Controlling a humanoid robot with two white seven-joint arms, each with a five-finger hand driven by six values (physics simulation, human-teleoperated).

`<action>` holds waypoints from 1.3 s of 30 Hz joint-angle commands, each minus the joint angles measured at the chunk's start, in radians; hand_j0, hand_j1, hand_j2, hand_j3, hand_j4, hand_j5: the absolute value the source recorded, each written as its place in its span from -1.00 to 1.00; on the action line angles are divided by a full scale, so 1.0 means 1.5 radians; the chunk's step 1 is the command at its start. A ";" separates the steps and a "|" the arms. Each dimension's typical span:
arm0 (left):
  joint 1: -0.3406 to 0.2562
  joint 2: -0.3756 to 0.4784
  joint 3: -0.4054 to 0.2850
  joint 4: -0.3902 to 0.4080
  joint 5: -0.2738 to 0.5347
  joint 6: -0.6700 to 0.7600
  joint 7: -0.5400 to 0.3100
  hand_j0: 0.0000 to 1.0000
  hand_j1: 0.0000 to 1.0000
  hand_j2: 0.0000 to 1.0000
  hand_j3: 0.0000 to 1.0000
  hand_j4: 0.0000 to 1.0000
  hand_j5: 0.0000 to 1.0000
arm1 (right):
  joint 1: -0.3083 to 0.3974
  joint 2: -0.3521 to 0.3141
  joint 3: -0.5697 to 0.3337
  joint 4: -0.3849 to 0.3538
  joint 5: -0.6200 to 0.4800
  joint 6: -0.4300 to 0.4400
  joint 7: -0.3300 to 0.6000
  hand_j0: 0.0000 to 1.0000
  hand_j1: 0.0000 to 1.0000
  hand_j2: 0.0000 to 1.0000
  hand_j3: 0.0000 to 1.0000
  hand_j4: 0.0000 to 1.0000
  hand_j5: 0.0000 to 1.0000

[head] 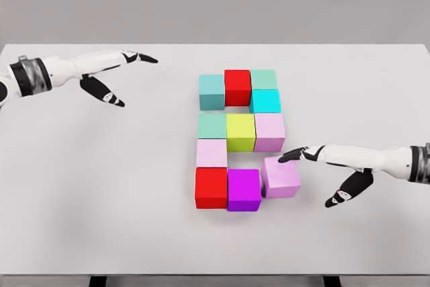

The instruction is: Assemble the squares on the desktop into the number 2

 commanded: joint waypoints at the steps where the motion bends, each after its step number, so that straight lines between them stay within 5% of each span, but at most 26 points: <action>1: 0.000 0.008 0.001 -0.017 0.007 -0.006 0.000 1.00 1.00 1.00 1.00 1.00 1.00 | 0.000 -0.003 0.000 -0.005 -0.004 0.001 0.000 1.00 1.00 1.00 1.00 1.00 1.00; 4: 0.028 0.008 0.024 -0.017 0.005 -0.006 0.000 1.00 1.00 1.00 1.00 1.00 1.00 | 0.007 -0.016 0.001 -0.021 -0.003 0.001 0.000 1.00 1.00 1.00 1.00 1.00 1.00; 19: 0.029 0.008 0.025 -0.016 0.007 -0.006 0.000 1.00 1.00 1.00 1.00 1.00 1.00 | 0.010 -0.029 -0.011 -0.051 -0.002 0.001 0.000 1.00 1.00 1.00 1.00 1.00 1.00; 24: 0.029 0.008 0.025 -0.016 0.007 -0.006 0.000 1.00 1.00 1.00 1.00 1.00 1.00 | 0.002 0.000 -0.100 -0.014 -0.009 0.001 0.000 1.00 1.00 1.00 1.00 1.00 1.00; 27: 0.030 0.009 0.026 -0.016 0.007 -0.006 0.000 1.00 1.00 1.00 1.00 1.00 1.00 | -0.004 0.000 -0.165 0.086 -0.030 0.001 0.000 1.00 1.00 1.00 1.00 1.00 1.00; 31: 0.030 0.009 0.028 -0.016 0.007 -0.006 0.000 1.00 1.00 1.00 1.00 1.00 1.00 | 0.008 -0.002 -0.140 0.101 -0.028 0.001 0.000 1.00 1.00 1.00 1.00 1.00 1.00; 36: 0.037 0.008 0.028 -0.017 0.007 -0.006 0.000 1.00 1.00 1.00 1.00 1.00 1.00 | 0.011 -0.135 -0.067 -0.020 0.053 0.001 0.000 1.00 1.00 1.00 1.00 1.00 1.00; 39: 0.038 0.008 0.027 -0.018 0.008 -0.006 0.000 1.00 1.00 1.00 1.00 1.00 1.00 | 0.026 -0.134 -0.042 -0.059 0.136 0.001 0.000 1.00 1.00 1.00 1.00 1.00 1.00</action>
